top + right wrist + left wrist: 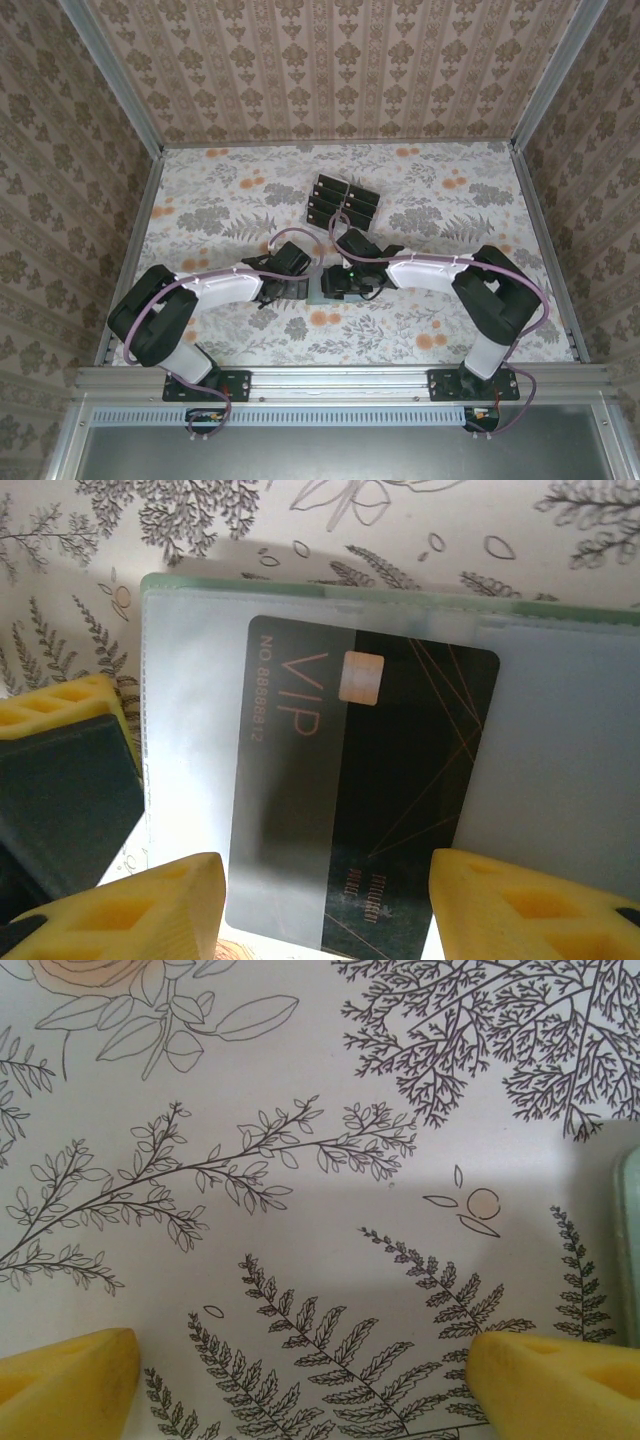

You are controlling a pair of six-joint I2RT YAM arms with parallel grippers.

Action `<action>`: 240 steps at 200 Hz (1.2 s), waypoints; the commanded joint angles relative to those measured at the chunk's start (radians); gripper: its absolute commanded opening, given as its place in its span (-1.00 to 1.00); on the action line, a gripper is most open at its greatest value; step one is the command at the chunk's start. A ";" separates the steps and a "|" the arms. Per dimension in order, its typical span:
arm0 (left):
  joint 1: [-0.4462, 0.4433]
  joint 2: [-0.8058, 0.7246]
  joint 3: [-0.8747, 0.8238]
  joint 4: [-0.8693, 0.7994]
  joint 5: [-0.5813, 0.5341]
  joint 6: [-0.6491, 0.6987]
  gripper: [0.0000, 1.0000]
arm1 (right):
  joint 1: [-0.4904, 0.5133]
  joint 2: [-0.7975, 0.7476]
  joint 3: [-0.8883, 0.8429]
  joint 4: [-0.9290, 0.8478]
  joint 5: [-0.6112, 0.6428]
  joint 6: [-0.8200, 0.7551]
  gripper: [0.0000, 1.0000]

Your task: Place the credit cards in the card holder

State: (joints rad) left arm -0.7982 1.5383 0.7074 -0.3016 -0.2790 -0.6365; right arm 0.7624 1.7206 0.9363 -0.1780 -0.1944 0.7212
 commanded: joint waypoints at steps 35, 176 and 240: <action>-0.019 0.046 -0.022 0.007 0.099 -0.019 0.96 | 0.008 -0.025 0.025 0.013 -0.008 0.025 0.13; 0.013 0.010 -0.026 -0.035 0.045 -0.023 0.96 | -0.033 0.001 0.026 -0.009 0.013 -0.005 0.15; 0.012 0.020 -0.038 -0.014 0.059 -0.025 0.97 | -0.031 0.032 0.050 0.003 -0.017 -0.003 0.14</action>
State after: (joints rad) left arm -0.7902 1.5288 0.7044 -0.3038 -0.2737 -0.6476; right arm 0.7311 1.7309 0.9558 -0.1802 -0.1917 0.7315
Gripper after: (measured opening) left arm 0.983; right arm 0.573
